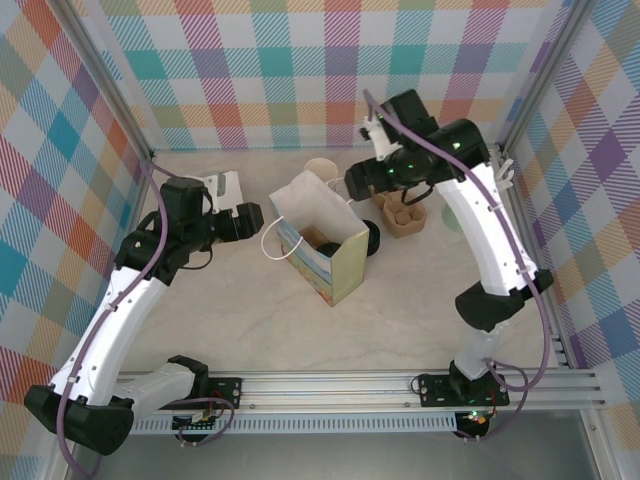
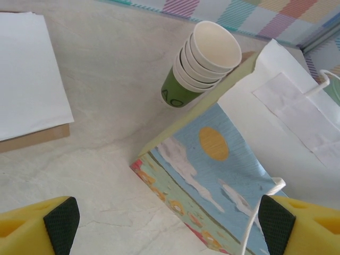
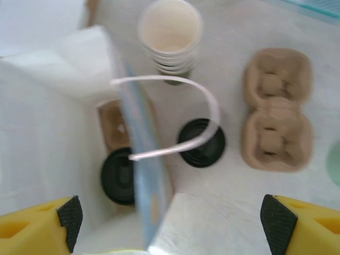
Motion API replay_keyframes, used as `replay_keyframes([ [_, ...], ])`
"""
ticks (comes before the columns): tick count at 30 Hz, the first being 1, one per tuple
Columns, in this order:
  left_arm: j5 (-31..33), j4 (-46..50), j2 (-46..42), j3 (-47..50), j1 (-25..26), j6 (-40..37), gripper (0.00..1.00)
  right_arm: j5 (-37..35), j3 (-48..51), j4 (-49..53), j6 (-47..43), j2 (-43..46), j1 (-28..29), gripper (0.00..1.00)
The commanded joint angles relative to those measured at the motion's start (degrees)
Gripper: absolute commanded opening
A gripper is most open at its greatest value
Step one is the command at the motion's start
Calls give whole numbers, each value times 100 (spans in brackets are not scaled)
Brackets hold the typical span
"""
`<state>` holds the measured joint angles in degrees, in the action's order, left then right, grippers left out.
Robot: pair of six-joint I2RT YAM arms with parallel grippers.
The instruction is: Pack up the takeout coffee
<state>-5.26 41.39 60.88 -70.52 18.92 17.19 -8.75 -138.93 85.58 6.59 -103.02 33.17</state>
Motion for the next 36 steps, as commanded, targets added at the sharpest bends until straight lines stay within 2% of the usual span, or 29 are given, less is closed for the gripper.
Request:
replay_keyframes([
  [1,295,-148,-237,121,-37,88,90,-223,515,-181,-26,472,-452,87],
  [9,481,-115,-499,326,-37,72,90,-449,1790,-578,-160,1162,-1570,84],
  [18,500,-163,-598,544,-37,72,91,-985,2978,-1180,-473,1494,-2435,76],
  [24,495,-192,-595,585,-38,74,92,-1264,3474,-1867,-706,1498,-2859,64],
  [29,473,-219,-583,610,-37,84,92,-1799,3693,-2527,-966,1264,-2972,54],
  [32,482,-210,-570,617,-37,91,92,-1863,3815,-2916,-1027,1101,-3073,47],
  [36,491,-205,-563,619,-37,85,93,-1860,3818,-3162,-1114,794,-3111,43],
])
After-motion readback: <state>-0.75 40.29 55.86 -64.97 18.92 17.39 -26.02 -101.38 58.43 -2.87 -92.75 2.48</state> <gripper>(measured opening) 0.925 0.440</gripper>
